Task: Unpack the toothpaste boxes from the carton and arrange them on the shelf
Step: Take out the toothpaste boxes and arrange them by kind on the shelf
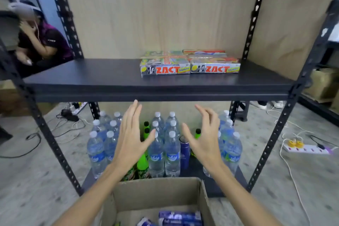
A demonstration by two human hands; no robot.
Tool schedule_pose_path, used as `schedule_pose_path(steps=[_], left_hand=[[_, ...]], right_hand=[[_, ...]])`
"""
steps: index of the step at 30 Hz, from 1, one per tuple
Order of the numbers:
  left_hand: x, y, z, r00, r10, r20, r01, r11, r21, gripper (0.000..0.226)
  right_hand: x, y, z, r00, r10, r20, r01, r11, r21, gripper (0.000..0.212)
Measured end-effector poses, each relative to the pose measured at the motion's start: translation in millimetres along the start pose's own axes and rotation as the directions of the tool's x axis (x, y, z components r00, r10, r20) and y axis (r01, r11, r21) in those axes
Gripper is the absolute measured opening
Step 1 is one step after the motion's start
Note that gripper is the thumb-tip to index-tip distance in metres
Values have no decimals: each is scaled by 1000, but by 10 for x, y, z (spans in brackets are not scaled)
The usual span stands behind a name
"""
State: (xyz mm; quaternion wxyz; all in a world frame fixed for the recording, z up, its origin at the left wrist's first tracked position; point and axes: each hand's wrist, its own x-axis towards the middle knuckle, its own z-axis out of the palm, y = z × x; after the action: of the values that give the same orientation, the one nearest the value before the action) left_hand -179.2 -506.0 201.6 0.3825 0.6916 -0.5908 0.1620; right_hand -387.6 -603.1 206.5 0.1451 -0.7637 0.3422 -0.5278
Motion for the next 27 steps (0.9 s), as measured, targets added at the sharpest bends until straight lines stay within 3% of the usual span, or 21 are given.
schedule_pose_path(steps=[3,6,9,11,18,23,27], left_hand=[[-667,-327,192,977,-186,109,187,982,-6,78],[-1334,-704,386,886,-386,257,382,922,68,75],[-1854,-979,585,794,-481,372,449,876,174,76],[-2087,-1078,710,750,-492,441,439,870,224,76],[-2623,-1298,1277,562,-444,698,496,856,145,83],[-2866,-1549,1817,441,-323,837,405,904,136,68],[-2952,-1743,2193,358,-198,912,260,960,106,74]], right_hand=[[-678,218,299,984,151,97,-150,989,-13,65],[-1320,443,567,930,297,216,-284,954,-90,71],[-1823,680,745,867,374,330,-306,921,-242,71],[-2096,881,829,819,419,393,-305,897,-320,70],[-2811,1589,1091,602,607,518,-360,786,-503,61],[-3066,2038,1262,462,648,605,-257,751,-608,61],[-3096,2338,1395,387,617,685,-192,780,-595,73]])
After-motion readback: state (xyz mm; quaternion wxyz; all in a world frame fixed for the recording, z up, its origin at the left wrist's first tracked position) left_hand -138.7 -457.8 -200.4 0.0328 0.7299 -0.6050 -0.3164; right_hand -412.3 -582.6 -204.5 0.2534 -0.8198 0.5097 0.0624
